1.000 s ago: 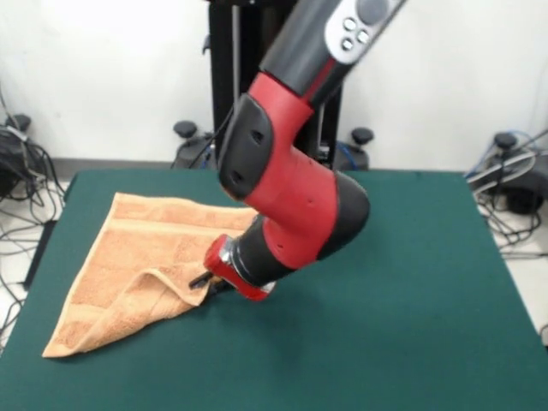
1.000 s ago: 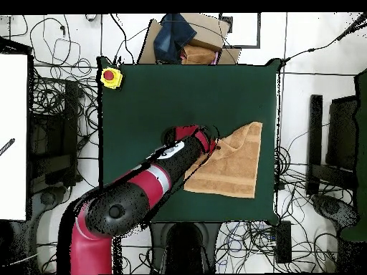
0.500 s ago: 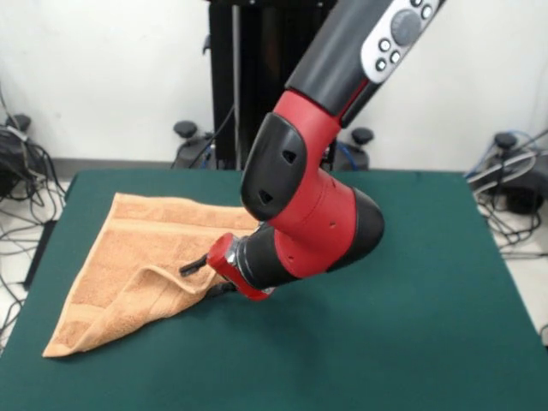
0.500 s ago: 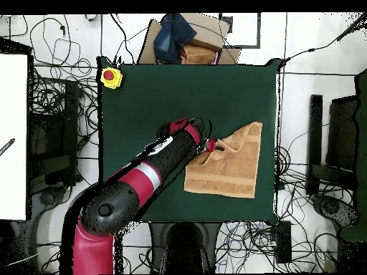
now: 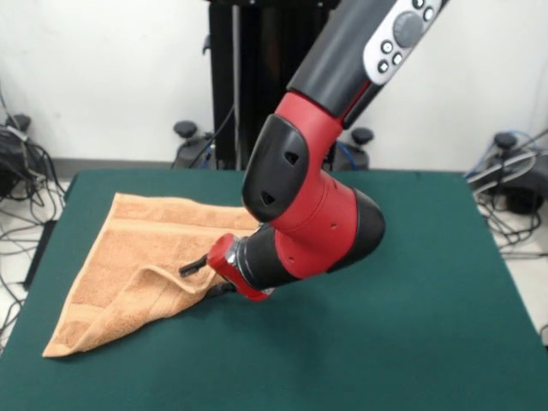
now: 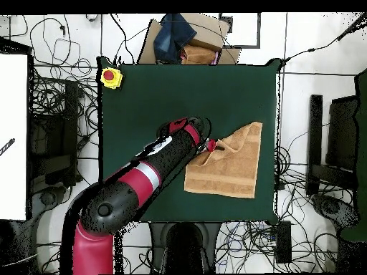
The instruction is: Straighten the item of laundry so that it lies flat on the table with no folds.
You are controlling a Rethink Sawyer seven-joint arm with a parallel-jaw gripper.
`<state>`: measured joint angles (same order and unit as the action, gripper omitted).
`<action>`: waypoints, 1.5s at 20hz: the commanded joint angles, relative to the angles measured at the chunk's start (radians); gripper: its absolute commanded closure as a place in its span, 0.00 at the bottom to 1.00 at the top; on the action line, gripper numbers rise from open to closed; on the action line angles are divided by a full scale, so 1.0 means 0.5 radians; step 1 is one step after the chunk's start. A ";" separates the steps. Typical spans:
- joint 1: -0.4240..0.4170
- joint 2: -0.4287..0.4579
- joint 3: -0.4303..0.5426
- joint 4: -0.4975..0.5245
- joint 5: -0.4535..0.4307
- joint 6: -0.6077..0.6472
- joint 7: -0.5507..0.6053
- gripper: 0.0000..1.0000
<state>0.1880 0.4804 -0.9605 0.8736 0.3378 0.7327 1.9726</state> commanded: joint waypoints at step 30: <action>0.004 -0.258 0.317 0.143 0.017 -0.110 0.377 0.00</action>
<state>0.2017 0.2954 -0.9049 1.0200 0.3378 0.6769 1.9728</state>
